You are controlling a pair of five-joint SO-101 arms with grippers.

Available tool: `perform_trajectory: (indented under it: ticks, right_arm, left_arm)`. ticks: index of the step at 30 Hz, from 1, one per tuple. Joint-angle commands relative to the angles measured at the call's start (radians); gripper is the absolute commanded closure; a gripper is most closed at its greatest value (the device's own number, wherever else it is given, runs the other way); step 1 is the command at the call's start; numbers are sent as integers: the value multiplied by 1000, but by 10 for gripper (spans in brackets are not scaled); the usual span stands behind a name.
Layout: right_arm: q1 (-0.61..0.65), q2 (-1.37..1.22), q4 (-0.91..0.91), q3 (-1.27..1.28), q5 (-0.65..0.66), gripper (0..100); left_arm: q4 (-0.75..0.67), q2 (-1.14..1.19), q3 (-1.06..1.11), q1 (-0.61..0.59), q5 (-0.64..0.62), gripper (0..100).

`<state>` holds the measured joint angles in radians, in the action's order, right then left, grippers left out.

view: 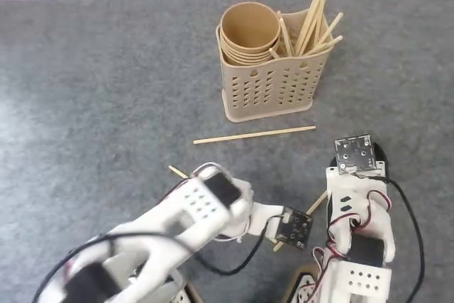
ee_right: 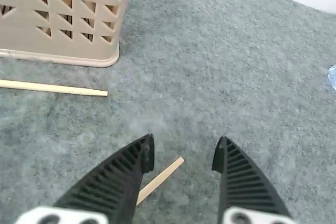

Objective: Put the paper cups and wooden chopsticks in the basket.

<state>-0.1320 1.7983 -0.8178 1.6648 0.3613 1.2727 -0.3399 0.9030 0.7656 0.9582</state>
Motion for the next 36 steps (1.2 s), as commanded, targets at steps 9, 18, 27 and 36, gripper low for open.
perform_trajectory:
  ticks: [9, 18, 27, 36]
  right_arm:
    - [-15, 4, 22, 18, -8, 809]
    - [-51, 12, 35, 18, -14, 809]
    - [-50, 2, 41, 18, -14, 809]
    - [-50, 2, 41, 18, -14, 809]
  left_arm:
    - [-78, 279, -154, -41, 20, 892]
    - [-32, 184, -156, -17, 46, 892]
    - [-34, 64, -114, 3, 49, 892]
    - [-255, 64, 58, 6, 49, 892]
